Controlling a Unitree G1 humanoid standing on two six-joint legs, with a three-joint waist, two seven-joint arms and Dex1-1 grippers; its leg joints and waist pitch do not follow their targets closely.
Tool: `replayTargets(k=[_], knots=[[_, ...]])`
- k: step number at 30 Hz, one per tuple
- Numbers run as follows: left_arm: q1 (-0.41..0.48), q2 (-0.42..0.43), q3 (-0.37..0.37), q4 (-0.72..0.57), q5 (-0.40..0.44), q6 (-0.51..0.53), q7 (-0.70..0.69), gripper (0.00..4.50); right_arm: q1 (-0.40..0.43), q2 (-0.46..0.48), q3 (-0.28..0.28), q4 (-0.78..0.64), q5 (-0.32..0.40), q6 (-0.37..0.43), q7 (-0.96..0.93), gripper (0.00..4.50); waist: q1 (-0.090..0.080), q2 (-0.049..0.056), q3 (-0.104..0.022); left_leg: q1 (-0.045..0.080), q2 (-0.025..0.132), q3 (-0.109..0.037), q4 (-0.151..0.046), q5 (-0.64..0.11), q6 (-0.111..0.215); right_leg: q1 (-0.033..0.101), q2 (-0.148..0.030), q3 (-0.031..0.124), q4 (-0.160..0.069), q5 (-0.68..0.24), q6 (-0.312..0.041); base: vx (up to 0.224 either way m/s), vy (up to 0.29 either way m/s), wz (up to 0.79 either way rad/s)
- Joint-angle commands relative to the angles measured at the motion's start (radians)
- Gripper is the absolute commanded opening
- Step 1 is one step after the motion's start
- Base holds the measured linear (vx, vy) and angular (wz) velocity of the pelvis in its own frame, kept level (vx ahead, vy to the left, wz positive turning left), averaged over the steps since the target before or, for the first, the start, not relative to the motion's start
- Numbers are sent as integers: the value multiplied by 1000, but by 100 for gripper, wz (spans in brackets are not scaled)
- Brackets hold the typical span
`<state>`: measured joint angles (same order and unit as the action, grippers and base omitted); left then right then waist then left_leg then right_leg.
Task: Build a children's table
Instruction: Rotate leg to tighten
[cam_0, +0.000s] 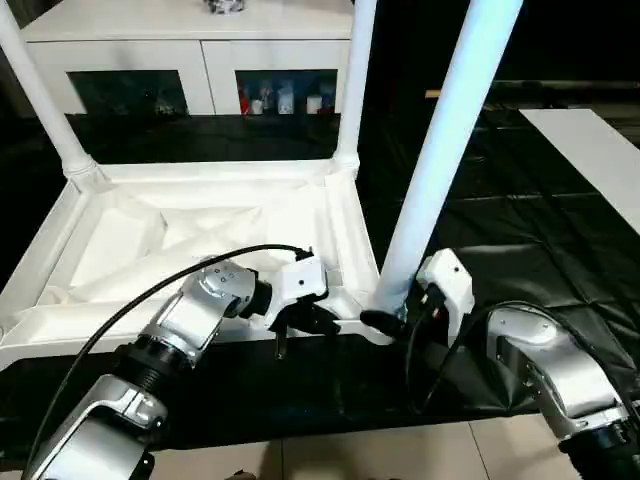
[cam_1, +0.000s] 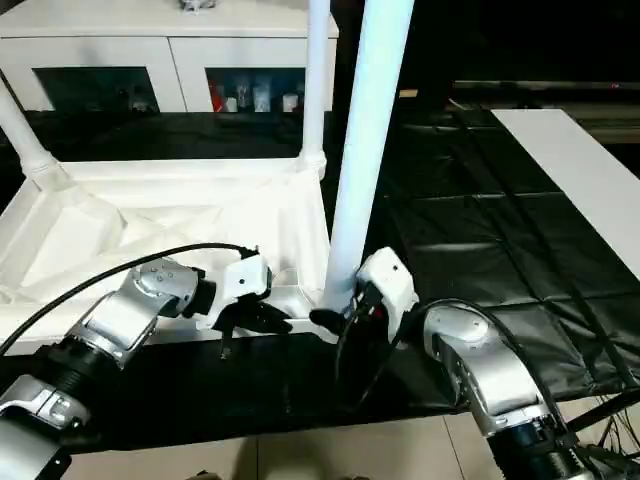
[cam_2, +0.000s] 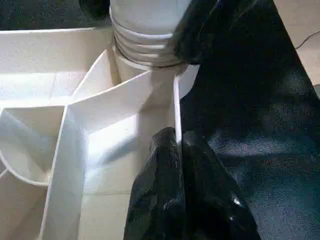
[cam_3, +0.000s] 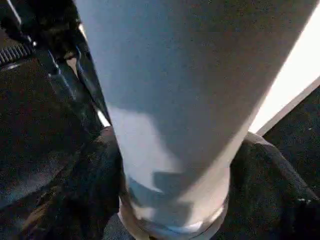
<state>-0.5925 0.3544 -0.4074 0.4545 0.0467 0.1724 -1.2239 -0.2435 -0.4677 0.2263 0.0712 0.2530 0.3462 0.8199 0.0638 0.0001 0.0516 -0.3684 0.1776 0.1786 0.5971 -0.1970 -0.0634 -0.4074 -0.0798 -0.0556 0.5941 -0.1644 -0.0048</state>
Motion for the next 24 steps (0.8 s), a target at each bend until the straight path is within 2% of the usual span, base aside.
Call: replayTargets(k=[1,5,15,17,18,20,22,23,24], knots=[[0,6,-17,-40,1,-5,-26,0,1,-22,7,10,-13,2,19,303,-1,-10,-63,8,51,-12,-73,-159,66,53,-66,45,-61,-201,-229,0,0,0],[0,7,-19,-40,2,-3,-26,0,6,-28,13,10,-18,2,34,276,-1,-10,-63,9,52,-12,-73,-163,66,52,-66,44,-62,-208,-230,0,0,0],[-4,6,-15,-39,-1,7,-16,0,-3,-8,0,41,-27,-7,21,272,-2,-10,-64,8,50,-12,-71,-161,67,53,-65,44,-61,-201,-234,0,0,0],[-34,-48,22,35,15,21,110,0,-26,73,-42,125,-57,-12,-139,272,-5,-9,-61,7,50,-12,-72,-179,56,49,-67,43,-65,-238,-232,0,0,0],[-34,-49,22,36,15,22,111,0,-26,73,-42,125,-57,-12,-140,272,-9,-12,-59,9,46,-11,-72,-199,44,47,-64,41,-71,-286,-220,0,0,0],[-56,-82,39,84,27,30,189,0,-39,129,-71,168,-69,-11,-242,272,-12,-12,-58,13,46,-14,-75,-235,26,45,-65,41,-79,-355,-196,0,0,0],[-100,-150,62,175,47,44,327,0,-77,239,-108,258,-115,-21,-468,272,-20,-10,-58,11,42,-16,-77,-254,3,41,-63,38,-84,-399,-175,-25,3,-2],[-102,-152,62,178,47,44,331,0,-79,243,-109,261,-117,-22,-475,272,-26,-12,-59,10,41,-21,-80,-264,-11,45,-64,36,-84,-422,-160,0,0,0],[-122,-183,78,212,46,59,389,0,-99,284,-119,299,-130,-25,-553,272,-24,-8,-62,11,41,-23,-79,-262,-12,45,-66,36,-83,-416,-157,0,0,0]])
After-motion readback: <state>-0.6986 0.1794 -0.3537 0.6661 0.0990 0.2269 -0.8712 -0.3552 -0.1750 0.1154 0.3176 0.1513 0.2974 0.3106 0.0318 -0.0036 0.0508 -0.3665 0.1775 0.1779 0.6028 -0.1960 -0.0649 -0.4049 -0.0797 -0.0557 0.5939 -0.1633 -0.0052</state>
